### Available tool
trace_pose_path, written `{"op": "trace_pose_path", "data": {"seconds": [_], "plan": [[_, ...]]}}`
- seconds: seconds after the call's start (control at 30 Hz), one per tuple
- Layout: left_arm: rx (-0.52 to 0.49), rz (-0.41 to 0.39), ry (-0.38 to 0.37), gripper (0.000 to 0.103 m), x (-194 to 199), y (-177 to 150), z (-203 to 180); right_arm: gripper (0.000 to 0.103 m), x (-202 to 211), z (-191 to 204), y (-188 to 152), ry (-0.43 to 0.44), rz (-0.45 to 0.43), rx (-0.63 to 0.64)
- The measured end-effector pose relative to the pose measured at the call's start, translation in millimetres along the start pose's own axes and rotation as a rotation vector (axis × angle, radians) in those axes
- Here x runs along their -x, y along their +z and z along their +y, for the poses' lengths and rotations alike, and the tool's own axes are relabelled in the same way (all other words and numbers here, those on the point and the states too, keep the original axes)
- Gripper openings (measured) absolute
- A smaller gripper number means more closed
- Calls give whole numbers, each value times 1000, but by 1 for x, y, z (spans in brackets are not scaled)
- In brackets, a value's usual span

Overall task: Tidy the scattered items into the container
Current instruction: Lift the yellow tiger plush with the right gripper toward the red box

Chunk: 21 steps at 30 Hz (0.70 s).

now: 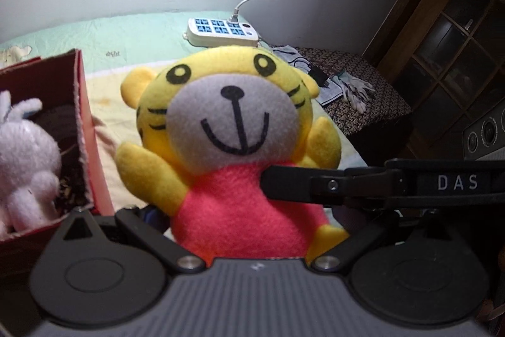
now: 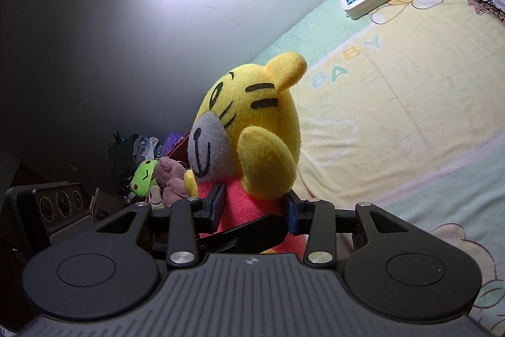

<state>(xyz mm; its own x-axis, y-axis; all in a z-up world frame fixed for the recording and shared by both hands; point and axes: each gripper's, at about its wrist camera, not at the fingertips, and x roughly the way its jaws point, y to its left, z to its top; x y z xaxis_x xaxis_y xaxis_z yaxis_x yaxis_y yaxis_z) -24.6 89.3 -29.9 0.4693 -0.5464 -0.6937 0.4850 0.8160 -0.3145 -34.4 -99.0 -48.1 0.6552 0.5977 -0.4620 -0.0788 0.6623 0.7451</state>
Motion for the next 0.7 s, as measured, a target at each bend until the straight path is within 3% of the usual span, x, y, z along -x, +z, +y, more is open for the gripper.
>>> {"op": "trace_pose_path", "data": {"seconds": [0.37,0.7], "plan": [[-35,-87,30,101,46,3,40,42,-33,41,-11,56,-51,24],[-12,-118,103,101,70,3,80,42,-80,69,-14,108,-9,43]]}}
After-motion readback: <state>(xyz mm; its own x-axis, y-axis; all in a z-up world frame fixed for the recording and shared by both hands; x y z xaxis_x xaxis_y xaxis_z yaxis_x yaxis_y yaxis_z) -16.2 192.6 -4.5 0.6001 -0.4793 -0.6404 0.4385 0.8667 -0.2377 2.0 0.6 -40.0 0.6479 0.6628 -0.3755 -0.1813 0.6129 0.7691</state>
